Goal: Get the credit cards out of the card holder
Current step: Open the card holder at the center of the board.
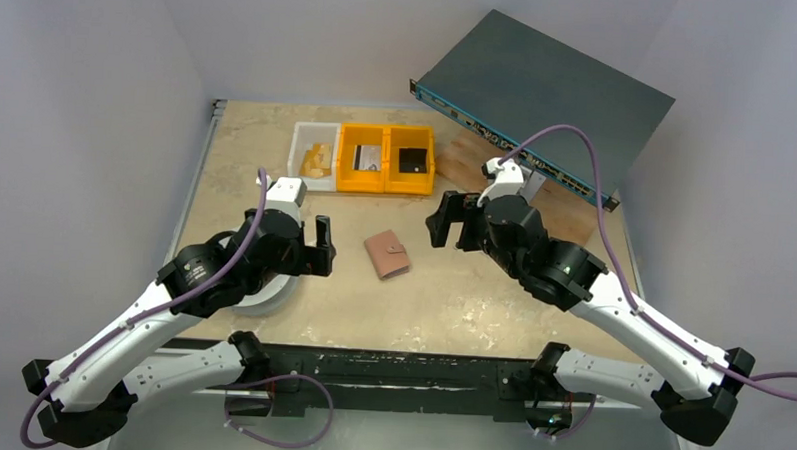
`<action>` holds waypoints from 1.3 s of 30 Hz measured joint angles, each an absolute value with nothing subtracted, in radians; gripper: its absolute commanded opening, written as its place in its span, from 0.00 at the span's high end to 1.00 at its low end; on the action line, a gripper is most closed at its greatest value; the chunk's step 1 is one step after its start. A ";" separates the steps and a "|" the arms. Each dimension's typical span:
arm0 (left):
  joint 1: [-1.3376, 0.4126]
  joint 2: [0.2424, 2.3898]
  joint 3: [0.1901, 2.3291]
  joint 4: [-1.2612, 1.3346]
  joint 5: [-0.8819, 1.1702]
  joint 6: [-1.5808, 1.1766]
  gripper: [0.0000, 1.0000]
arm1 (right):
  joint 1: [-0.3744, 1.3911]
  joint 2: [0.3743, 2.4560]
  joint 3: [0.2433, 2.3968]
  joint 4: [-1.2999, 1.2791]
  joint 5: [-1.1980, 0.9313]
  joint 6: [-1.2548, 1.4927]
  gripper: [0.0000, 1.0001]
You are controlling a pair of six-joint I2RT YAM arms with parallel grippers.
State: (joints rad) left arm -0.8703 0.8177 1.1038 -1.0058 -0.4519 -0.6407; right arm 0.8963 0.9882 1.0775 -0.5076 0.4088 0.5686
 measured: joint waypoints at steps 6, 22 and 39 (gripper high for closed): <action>-0.870 0.819 1.104 -1.022 -0.459 -0.645 0.00 | 0.897 1.052 1.077 -0.508 0.400 0.564 0.01; -0.615 0.819 1.084 -1.032 -0.313 -0.644 0.00 | 1.013 1.454 1.177 -0.467 0.409 0.560 0.14; -0.563 0.842 1.065 -1.032 -0.186 -0.642 0.00 | 0.993 1.917 1.347 -0.400 0.433 0.560 0.14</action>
State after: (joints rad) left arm -0.5629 0.8425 1.0645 -1.0321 -0.1856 -0.6422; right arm 0.9928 1.9167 1.3468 -0.4000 0.4332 0.5602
